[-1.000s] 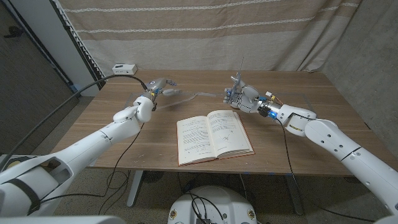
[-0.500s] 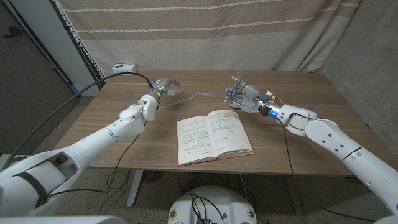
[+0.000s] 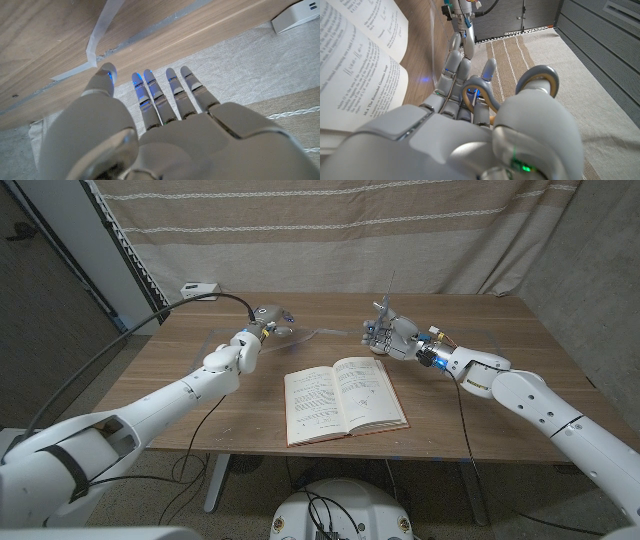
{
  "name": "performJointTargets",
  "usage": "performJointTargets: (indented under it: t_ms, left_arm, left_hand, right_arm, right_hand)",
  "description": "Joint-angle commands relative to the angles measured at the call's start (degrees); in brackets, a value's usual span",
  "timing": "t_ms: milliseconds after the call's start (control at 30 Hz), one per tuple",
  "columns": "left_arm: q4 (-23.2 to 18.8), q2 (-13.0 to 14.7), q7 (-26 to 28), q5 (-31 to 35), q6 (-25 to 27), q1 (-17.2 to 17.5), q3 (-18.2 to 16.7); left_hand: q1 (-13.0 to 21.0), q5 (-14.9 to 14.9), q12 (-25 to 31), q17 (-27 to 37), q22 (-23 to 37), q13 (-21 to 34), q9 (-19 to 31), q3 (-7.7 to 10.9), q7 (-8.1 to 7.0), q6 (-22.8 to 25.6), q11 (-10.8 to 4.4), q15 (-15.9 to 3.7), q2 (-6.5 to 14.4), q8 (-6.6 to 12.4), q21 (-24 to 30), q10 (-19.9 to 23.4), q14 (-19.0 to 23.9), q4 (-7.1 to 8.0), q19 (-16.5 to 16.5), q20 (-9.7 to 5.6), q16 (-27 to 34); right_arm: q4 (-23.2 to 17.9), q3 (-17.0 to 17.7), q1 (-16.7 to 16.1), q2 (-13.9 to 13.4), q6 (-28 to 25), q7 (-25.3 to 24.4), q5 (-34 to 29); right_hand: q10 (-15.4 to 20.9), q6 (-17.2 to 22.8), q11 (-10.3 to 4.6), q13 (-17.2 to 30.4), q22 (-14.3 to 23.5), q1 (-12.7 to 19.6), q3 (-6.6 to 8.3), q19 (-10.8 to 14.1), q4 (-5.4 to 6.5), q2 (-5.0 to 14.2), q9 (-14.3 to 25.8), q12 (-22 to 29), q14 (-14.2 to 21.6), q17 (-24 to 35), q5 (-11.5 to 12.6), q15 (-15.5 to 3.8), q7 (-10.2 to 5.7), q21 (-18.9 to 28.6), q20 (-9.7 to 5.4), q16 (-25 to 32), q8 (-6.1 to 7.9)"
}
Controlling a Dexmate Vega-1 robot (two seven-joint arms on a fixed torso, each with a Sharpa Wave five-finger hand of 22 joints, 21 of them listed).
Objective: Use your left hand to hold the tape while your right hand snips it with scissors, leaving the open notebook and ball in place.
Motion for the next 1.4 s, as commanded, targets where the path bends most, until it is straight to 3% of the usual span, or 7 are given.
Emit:
performJointTargets:
  t_ms: [33, 500, 600, 700, 867, 1033, 1400]
  left_arm:
    - [3.8, -1.7, 0.2, 4.8, -1.1, -2.8, 3.8]
    - [5.5, -2.6, 0.1, 5.0, -1.9, -3.0, 4.6]
    - [5.9, -2.6, 0.2, 5.0, -1.9, -3.0, 4.8]
    - [6.0, -2.7, -0.4, 5.2, -1.8, -3.1, 5.1]
    - [6.7, -3.1, -1.0, 4.8, -2.0, -3.2, 5.4]
    - [7.4, -3.4, -1.6, 4.6, -2.3, -3.5, 5.9]
    - [8.9, -4.2, -2.8, 3.5, -2.9, -3.9, 6.6]
  left_hand:
    - [1.2, -0.7, 0.6, 0.3, 0.1, 0.4, 0.2, 0.99, 0.16, 2.1, 0.04, -9.88, -0.5, 0.71, 0.5, 1.2, 1.2, 0.07, 1.1, 1.45, 0.6]
    - [1.6, -1.4, 0.5, 0.5, 0.1, 0.8, 0.2, 1.41, -0.3, 0.8, 0.09, -9.83, -1.7, -0.1, 0.4, 0.9, 2.6, 0.4, 1.3, 1.1, 0.7]
    - [1.9, -1.6, -0.2, 0.6, 0.1, 1.0, 0.7, 1.75, 0.63, 2.0, 0.1, -9.83, -1.9, 0.62, 0.4, -0.5, 2.6, 0.53, 1.3, 0.72, 0.6]
    - [2.0, -1.7, -0.4, 0.6, 0.1, 1.0, 1.0, 1.95, 0.76, 1.7, 0.08, -9.82, -2.0, 0.68, 0.3, -1.1, 2.6, 0.58, 1.1, -0.22, 0.4]
    - [2.1, -1.8, -0.4, 0.6, 0.1, 1.1, 1.2, 2.06, 1.02, 2.2, 0.01, -9.78, -2.0, 1.05, 0.2, -1.1, 2.6, 0.67, 0.9, -0.54, 0.4]
    - [2.1, -2.2, -0.5, 0.8, 0.3, 1.5, 2.0, 2.66, -0.48, -3.1, -0.05, -9.8, -2.2, -0.47, 0.3, -0.9, 3.2, 1.05, 1.2, -1.03, 0.4]
    - [1.9, -2.5, -0.4, 0.2, 0.4, 1.9, 2.7, 3.05, -0.41, -1.7, -0.05, -9.8, -2.7, 0.73, 0.7, -0.4, 2.8, 1.16, 2.1, -2.08, -0.4]
  right_arm:
    - [0.2, 0.1, 0.1, -0.2, -0.3, -0.1, 0.1]
    - [0.0, 0.2, 0.2, -0.3, -0.4, -0.3, 0.1]
    - [0.0, 0.2, 0.2, -0.2, -0.4, -0.3, 0.1]
    - [0.0, 0.2, 0.1, -0.2, -0.6, -0.4, 0.3]
    - [-0.1, 0.3, 0.1, -0.3, -0.7, -0.4, 0.4]
    - [-0.3, 0.3, 0.2, -0.4, -0.8, -0.7, 0.2]
    - [-0.7, 0.7, -0.2, -0.6, -1.0, -1.3, 0.7]
  right_hand:
    - [0.2, 0.1, -0.19, 0.3, 0.2, 0.3, -0.45, 0.8, -0.09, 0.48, 0.2, 0.7, 0.5, 0.0, -0.2, -1.85, 0.11, -0.4, -1.99, -0.1, 0.12]
    - [0.2, 0.1, -0.09, 0.0, 0.2, 0.5, -0.5, 0.9, -0.21, 0.66, 0.3, 0.7, 0.5, 0.1, -0.2, -1.64, 0.08, -0.8, -1.96, -0.4, 0.08]
    - [0.2, 0.3, -0.12, 0.0, 0.2, 0.5, -0.53, 1.0, -0.22, 0.65, 0.2, 0.7, 0.5, 0.2, -0.3, -1.68, 0.08, -0.9, -1.9, -0.4, 0.05]
    - [0.1, 0.1, -0.13, 0.1, 0.2, 0.5, -0.58, 1.0, -0.26, 0.61, 0.4, 0.7, 0.8, 0.0, -0.3, -1.68, 0.14, -1.0, -1.92, -0.5, 0.07]
    - [0.2, 0.2, -0.12, -0.1, 0.2, 0.5, -0.6, 1.1, -0.27, 0.68, 0.4, 0.7, 0.8, 0.2, -0.3, -1.78, 0.15, -1.2, -1.92, -0.4, 0.05]
    - [0.1, 0.2, -0.11, 0.0, 0.2, 0.4, -0.63, 1.2, -0.24, 0.8, 0.3, 0.8, 0.7, 0.2, -0.4, -1.69, 0.08, -1.4, -1.93, -0.5, -0.01]
    - [0.1, 0.3, -0.1, -0.1, 0.2, 0.4, -0.61, 1.4, -0.31, 0.95, 0.5, 1.0, 0.8, 0.2, -0.5, -1.83, 0.05, -1.7, -1.95, -0.4, -0.01]
